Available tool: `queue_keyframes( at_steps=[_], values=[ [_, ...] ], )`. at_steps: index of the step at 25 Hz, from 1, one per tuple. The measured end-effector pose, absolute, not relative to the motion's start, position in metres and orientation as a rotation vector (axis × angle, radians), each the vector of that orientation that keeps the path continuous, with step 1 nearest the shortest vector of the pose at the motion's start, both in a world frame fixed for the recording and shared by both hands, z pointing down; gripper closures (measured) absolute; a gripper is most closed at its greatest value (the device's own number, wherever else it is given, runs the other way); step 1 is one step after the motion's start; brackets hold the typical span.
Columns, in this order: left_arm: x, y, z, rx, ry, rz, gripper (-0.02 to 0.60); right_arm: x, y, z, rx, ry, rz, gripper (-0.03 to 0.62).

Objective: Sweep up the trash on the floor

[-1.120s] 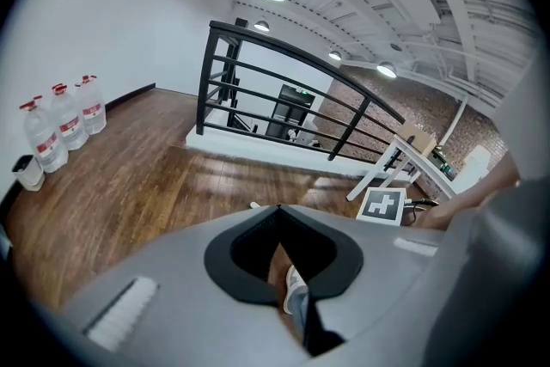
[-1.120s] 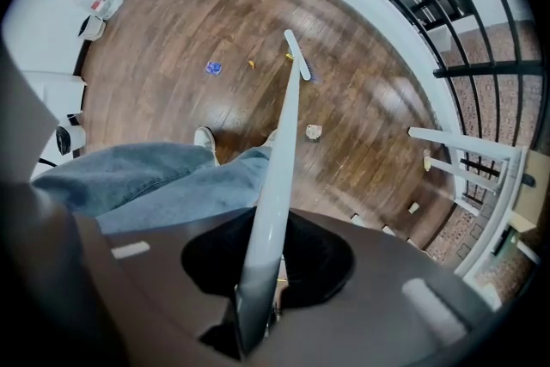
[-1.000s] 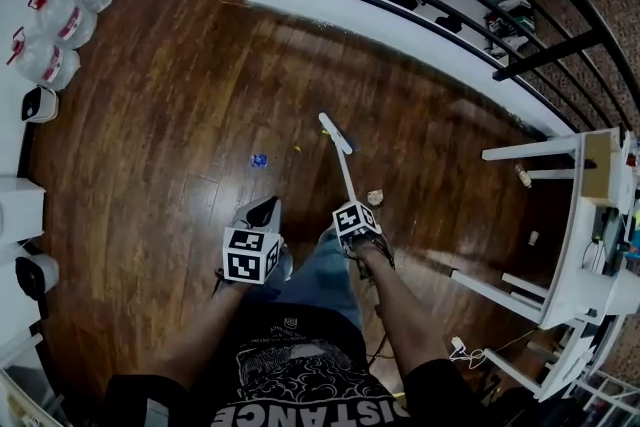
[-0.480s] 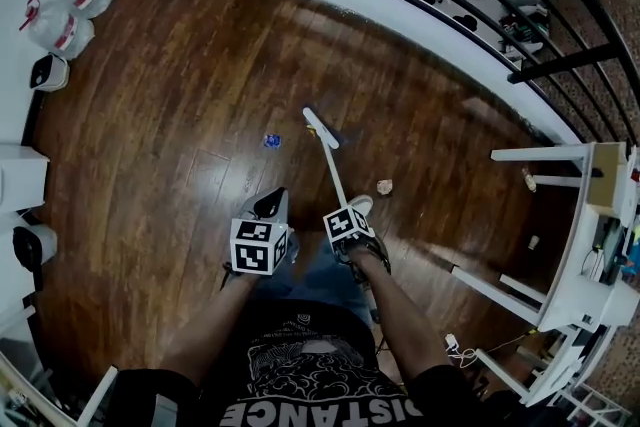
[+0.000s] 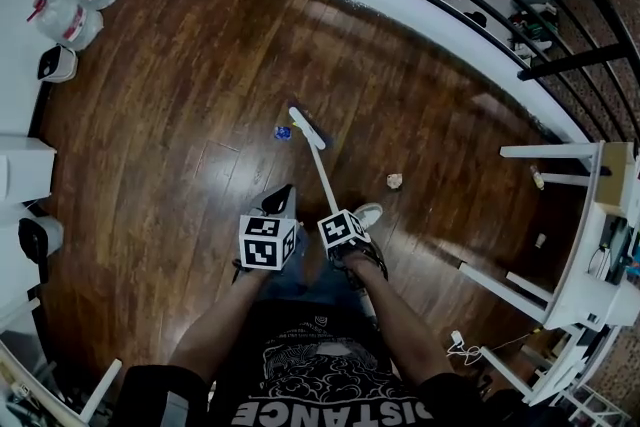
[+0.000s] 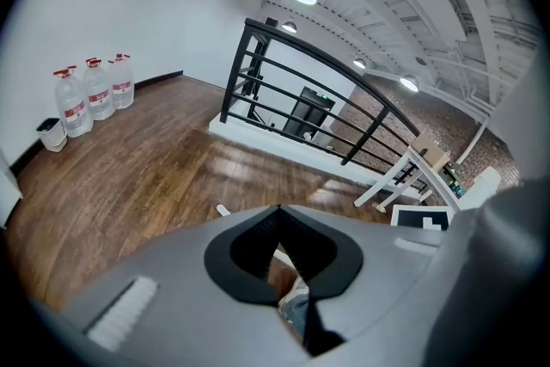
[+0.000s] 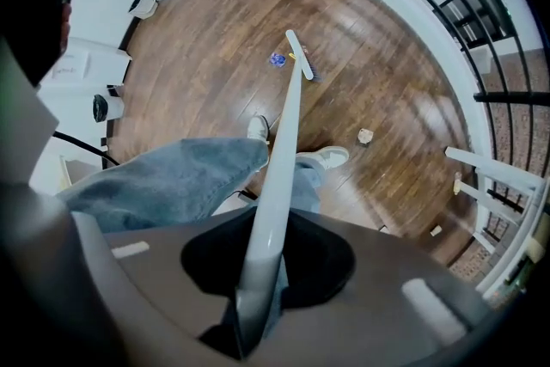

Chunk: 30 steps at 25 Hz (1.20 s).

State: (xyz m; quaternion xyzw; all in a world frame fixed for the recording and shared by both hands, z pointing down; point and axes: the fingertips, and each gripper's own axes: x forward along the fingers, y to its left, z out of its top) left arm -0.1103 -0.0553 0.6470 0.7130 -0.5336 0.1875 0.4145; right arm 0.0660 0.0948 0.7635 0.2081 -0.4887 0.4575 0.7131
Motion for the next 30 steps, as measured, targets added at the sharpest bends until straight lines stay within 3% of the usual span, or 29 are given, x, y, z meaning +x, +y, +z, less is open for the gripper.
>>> queue_keyframes(
  at_steps=[16, 30],
  values=[
    [-0.063, -0.044, 0.626, 1.884, -1.323, 0.537, 0.575, 0.089, 0.107, 0.747, 0.537, -1.189, 1.259, 0.546],
    [0.106, -0.020, 0.592, 2.178, -1.033, 0.640, 0.575, 0.263, 0.153, 0.719, 0.837, -1.164, 1.426, 0.548]
  ],
)
